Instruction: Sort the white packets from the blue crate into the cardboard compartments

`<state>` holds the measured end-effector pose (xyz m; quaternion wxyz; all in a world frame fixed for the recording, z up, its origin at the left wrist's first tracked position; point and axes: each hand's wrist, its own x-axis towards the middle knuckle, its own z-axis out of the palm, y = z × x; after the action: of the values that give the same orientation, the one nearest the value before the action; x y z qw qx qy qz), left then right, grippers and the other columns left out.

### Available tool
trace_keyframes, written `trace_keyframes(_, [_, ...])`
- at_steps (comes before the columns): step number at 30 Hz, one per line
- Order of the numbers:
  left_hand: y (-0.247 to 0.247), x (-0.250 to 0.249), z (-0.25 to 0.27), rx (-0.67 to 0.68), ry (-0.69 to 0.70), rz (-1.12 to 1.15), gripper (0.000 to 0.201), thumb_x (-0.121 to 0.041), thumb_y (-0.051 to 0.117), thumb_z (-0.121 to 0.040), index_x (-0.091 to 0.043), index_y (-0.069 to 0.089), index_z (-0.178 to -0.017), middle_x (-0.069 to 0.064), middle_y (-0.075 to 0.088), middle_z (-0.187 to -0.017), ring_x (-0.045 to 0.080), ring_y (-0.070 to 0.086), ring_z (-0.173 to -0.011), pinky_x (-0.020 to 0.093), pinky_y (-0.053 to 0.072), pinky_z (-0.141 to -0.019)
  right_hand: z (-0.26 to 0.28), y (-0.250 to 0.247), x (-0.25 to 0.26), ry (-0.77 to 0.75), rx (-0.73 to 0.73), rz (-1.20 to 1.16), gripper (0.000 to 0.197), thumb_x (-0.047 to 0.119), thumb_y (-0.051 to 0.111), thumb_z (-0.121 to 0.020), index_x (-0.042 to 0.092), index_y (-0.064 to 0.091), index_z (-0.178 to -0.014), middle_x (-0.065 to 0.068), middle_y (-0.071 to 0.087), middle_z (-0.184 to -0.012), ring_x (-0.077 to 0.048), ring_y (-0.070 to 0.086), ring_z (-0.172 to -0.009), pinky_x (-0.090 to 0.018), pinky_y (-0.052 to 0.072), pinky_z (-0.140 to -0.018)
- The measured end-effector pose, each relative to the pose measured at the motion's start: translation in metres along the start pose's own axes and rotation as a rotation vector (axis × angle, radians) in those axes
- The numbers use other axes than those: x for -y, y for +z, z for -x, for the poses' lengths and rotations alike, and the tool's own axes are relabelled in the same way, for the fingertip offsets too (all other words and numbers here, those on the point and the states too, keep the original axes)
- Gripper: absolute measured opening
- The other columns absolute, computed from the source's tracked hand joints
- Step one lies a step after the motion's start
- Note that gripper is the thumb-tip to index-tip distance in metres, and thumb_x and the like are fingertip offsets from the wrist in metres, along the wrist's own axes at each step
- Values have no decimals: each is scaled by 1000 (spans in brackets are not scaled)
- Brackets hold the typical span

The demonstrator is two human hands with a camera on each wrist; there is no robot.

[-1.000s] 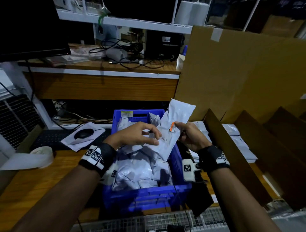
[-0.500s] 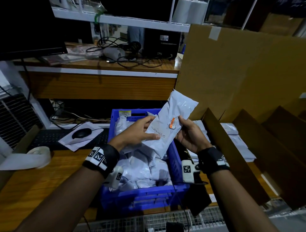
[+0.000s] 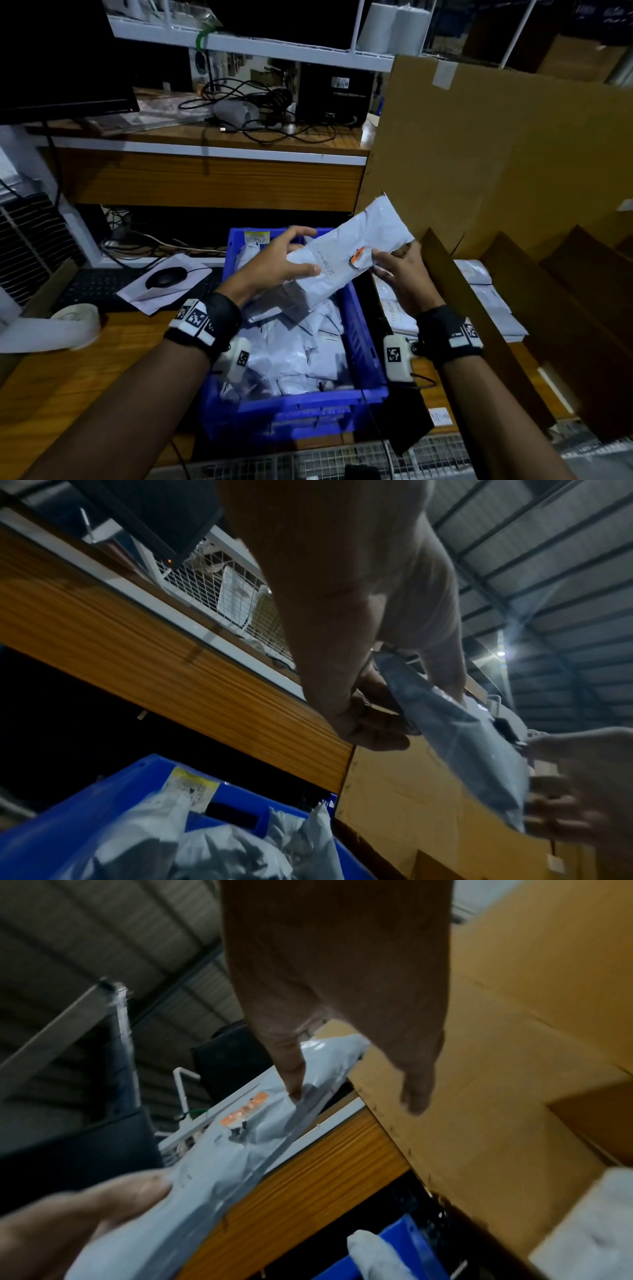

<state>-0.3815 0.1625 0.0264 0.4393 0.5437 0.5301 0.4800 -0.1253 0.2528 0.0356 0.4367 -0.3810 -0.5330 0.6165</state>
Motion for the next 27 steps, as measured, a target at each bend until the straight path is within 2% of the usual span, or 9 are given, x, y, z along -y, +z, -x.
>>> trace_keyframes(3, [-14, -11, -5, -53, -1, -80, 52, -16, 92, -82, -24, 63, -125, 4, 80, -112, 29, 77, -102, 50, 61, -90, -1, -5, 4, -216, -156, 405, 111, 32, 90, -85, 31, 11, -164, -7, 29, -165, -20, 40, -146, -39, 35, -120])
trace_keyframes(5, [-21, -20, -10, -18, 33, -184, 39, -24, 93, -82, -24, 70, -114, 0, 79, -110, 22, 76, -102, 53, 59, -94, -2, -2, 11, -403, -204, 650, 118, 47, 91, -80, 29, 13, -166, -2, 10, -172, -22, 20, -156, -38, 23, -121])
trace_keyframes(7, [-24, -31, -12, 29, 55, -211, 33, -23, 92, -82, -22, 74, -110, 5, 78, -110, 22, 75, -102, 54, 58, -97, -5, 7, 20, -544, -153, 917, 107, 66, 83, -79, 32, 27, -163, 3, 15, -173, -24, 14, -159, -45, 17, -122])
trace_keyframes(9, [-25, -42, -14, 71, 56, -182, 33, -19, 91, -84, -18, 75, -113, 11, 78, -110, 31, 75, -104, 52, 60, -93, -7, 15, 26, -551, 43, 1149, 95, 80, 70, -77, 35, 43, -156, 2, 41, -163, -26, 32, -153, -53, 22, -122])
trace_keyframes(11, [-24, -51, -15, 76, 71, -149, 39, -16, 89, -85, -16, 73, -120, 10, 79, -110, 29, 76, -103, 43, 64, -85, -6, 20, 28, -444, 262, 1120, 82, 73, 74, -80, 32, 53, -148, 5, 65, -139, -20, 60, -126, -48, 45, -108])
trace_keyframes(14, [-20, -53, -20, -15, 92, -88, 45, -14, 86, -88, -13, 67, -128, 7, 80, -102, 22, 78, -93, 33, 63, -72, -3, 25, 22, -334, 382, 1006, 56, 57, 85, -81, 29, 68, -127, 10, 76, -112, -11, 70, -97, -43, 57, -86])
trace_keyframes(18, [-18, -45, -27, -121, 61, -114, 23, -26, 76, -98, -10, 73, -114, 10, 81, -98, 22, 78, -87, 32, 59, -66, -1, 28, 11, -146, 465, 704, 45, 39, 86, -87, 21, 72, -126, 6, 78, -119, -17, 75, -110, -53, 57, -100])
trace_keyframes(21, [-19, -35, -31, -157, 59, -151, 27, -33, 70, -103, -7, 76, -100, 14, 80, -94, 18, 74, -80, 33, 55, -70, 1, 27, 7, -62, 544, 580, 43, 23, 85, -90, 11, 71, -128, -2, 78, -123, -25, 74, -115, -55, 55, -104])
trace_keyframes(27, [-22, -36, -39, -146, 75, -206, 32, -35, 68, -104, -9, 78, -89, 15, 79, -91, 17, 70, -78, 36, 52, -72, 5, 29, 2, 4, 591, 498, 35, 11, 82, -91, 5, 74, -124, -8, 78, -120, -25, 75, -112, -38, 59, -95])
